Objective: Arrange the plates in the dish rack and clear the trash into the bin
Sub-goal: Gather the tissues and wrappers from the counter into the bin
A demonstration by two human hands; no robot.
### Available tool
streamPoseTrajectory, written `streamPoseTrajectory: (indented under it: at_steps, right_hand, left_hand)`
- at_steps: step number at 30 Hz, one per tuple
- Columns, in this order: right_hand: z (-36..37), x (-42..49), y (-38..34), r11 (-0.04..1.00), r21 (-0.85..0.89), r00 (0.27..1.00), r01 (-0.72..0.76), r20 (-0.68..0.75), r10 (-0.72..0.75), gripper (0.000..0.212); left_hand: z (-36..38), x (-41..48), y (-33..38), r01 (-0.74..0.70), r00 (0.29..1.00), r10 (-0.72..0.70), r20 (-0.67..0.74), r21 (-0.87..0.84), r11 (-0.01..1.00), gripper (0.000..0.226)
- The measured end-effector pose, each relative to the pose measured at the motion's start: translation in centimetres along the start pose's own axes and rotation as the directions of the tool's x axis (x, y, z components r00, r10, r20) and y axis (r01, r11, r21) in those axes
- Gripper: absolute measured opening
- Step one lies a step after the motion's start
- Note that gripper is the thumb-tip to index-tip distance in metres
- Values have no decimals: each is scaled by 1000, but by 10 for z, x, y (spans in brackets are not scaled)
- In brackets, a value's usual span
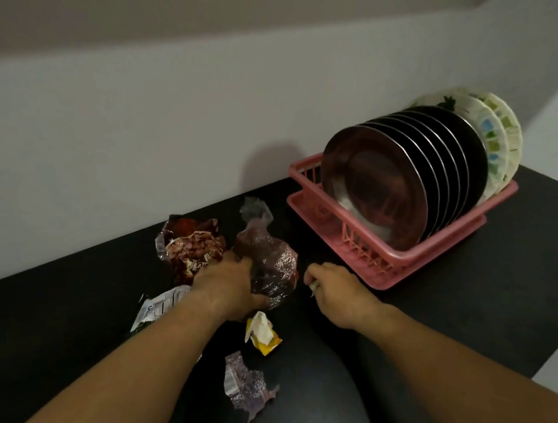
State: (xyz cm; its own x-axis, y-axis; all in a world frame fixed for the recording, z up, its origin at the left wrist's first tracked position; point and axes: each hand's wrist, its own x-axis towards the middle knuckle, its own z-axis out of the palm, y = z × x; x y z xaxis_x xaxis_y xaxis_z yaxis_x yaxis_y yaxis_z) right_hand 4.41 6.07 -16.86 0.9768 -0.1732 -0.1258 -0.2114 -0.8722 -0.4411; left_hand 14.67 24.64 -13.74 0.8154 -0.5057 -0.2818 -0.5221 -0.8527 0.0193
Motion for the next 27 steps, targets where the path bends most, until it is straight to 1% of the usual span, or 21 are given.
streamPoseTrajectory:
  at_steps: [3, 5, 7, 8, 10, 13, 16, 17, 18, 19, 20, 21, 24, 26, 27]
  right_hand:
    - [-9, -1, -2, 999, 51, 999, 4, -42, -2, 27]
    - [-17, -4, -5, 998, 69, 997, -5, -73, 10, 28]
    - [-24, -8, -7, 996, 91, 992, -13, -126, 25, 24]
    - [-27, -11, -8, 992, 124, 986, -21, -160, 41, 26]
    - [-33, -17, -9, 979, 203, 976, -28, -207, 71, 33]
    - [-39, -25, -14, 973, 228, 974, -21, -214, 71, 39]
    - [-45, -32, -19, 979, 204, 977, -22, -204, 64, 33]
    - [-46, -33, -19, 978, 205, 979, -23, -193, 63, 27]
    - [-48, -35, -19, 978, 207, 983, -26, -172, 63, 22]
    - [-49, -36, -19, 978, 205, 987, -31, -150, 63, 23]
    - [-51, -38, -18, 978, 203, 989, -40, -130, 67, 30]
    - [-54, -40, -18, 978, 204, 991, -44, -117, 69, 34]
    - [-64, -46, -19, 969, 246, 989, -36, -130, 70, 32]
    - [-72, -49, -21, 963, 270, 986, -20, -151, 63, 21]
    - [-77, -51, -23, 965, 262, 985, -11, -162, 56, 17]
  left_hand:
    - [13, -1, 3, -43, 999, 40, 34, 82, 996, 64]
    - [18, -3, 4, -74, 997, 70, 31, 139, 988, 49]
    - [20, -4, 5, -101, 993, 110, -39, 191, 976, 36]
    - [21, -5, 6, -114, 987, 135, -89, 209, 971, 33]
    - [18, -5, 9, -136, 963, 178, -202, 204, 969, 39]
    - [8, -4, 13, -183, 918, 220, -330, 138, 973, 49]
    - [-9, -4, 15, -241, 899, 228, -375, 11, 970, 39]
    - [-15, -5, 16, -244, 900, 207, -385, -48, 969, 39]
    - [-20, -7, 18, -231, 901, 173, -398, -103, 967, 47]
    - [-25, -9, 20, -212, 897, 135, -420, -142, 967, 58]
    - [-30, -12, 23, -187, 889, 96, -447, -165, 968, 66]
    - [-35, -14, 26, -168, 877, 62, -477, -181, 969, 67]
    - [-47, -20, 37, -178, 846, -4, -533, -290, 940, 45]
    - [-51, -24, 42, -211, 829, -37, -557, -374, 903, 27]
    - [-53, -26, 44, -232, 821, -48, -568, -409, 883, 23]
